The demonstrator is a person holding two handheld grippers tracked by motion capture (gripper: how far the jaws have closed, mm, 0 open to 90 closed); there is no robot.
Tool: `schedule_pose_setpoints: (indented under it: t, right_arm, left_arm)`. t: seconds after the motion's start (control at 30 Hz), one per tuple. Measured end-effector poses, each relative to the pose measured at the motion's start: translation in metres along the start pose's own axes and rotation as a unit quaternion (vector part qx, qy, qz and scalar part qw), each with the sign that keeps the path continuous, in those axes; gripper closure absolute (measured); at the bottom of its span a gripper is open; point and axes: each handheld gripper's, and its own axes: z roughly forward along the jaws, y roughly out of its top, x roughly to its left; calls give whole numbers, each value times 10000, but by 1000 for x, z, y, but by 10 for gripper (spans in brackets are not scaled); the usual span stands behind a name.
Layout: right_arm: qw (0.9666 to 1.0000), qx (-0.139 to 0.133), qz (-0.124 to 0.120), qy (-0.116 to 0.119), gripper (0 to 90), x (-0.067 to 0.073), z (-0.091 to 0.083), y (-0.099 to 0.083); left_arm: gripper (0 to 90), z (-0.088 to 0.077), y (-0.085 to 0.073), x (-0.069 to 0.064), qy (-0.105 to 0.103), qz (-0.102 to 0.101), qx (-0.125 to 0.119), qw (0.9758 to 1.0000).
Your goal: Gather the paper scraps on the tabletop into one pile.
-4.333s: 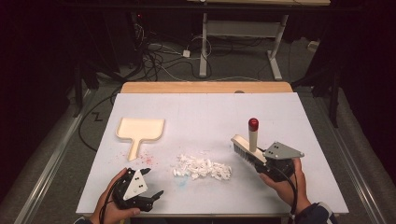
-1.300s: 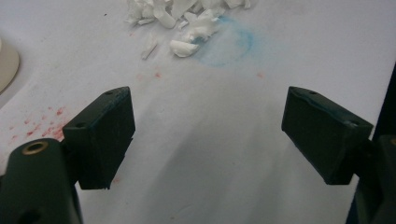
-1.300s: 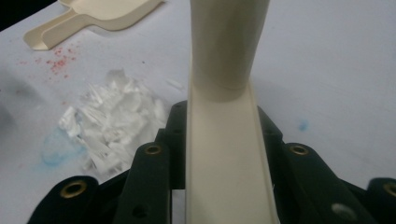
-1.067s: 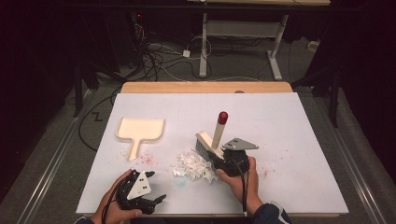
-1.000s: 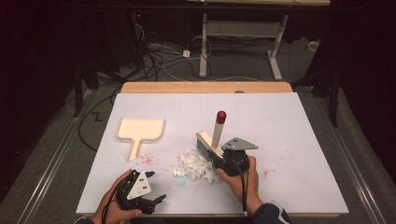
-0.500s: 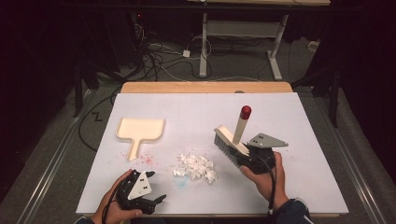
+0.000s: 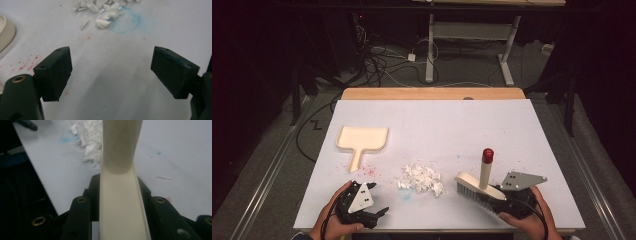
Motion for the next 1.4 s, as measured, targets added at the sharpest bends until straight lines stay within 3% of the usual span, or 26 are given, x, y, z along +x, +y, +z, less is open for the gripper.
schedule_pose_setpoints:
  t: [0.1, 0.27, 0.47, 0.6, 0.7, 0.87, 1.0, 1.1, 1.17, 1.2, 1.27, 1.3, 1.4]
  right_arm:
    - [9996, 29, -170, 210, 680, 10, 13, 0]
    - [9989, 10, -418, 199, 681, 20, 30, 13]
    - [9986, -188, -428, 245, 681, 26, 57, 33]
    - [9982, -319, -415, 303, 681, 26, 64, 42]
    - [9974, -395, -517, 305, 680, 27, 65, 46]
    - [9961, -549, -593, 346, 680, 28, 51, 45]
    - [9930, -871, -658, 444, 679, 34, 40, 49]
    - [9903, -1059, -688, 572, 680, 41, 41, 55]
    - [9880, -1122, -765, 739, 679, 52, 55, 62]
    - [9880, -1122, -765, 739, 679, 52, 55, 62]
    - [9877, -1021, -810, 861, 680, 64, 77, 70]
    - [9877, -1021, -810, 861, 680, 64, 77, 70]
    - [9879, -923, -751, 996, 680, 75, 108, 76]
  left_arm:
    - [163, 0, 1, 0, 12, 2, -12, 10000]
    - [162, 0, 0, 1, 19, -3, -21, 10000]
    - [162, 0, -1, 2, 20, -5, -12, 10000]
    - [162, 0, -1, 2, 16, -7, -16, 10000]
    - [162, 0, -1, 1, 9, 1, -2, 10000]
    - [162, -2, -2, 2, 42, -8, -15, 10000]
    - [162, -7, -2, 4, 190, -52, -96, 9998]
    - [162, -15, -3, 9, 336, -165, -260, 9990]
    - [162, -23, -5, 15, 578, -242, -402, 9972]
    - [161, -23, -5, 15, 578, -242, -402, 9972]
    - [160, -27, -7, 17, 658, -315, -454, 9963]
    - [160, -29, -8, 18, 686, -339, -482, 9959]
    - [160, -32, -11, 21, 758, -457, -551, 9945]
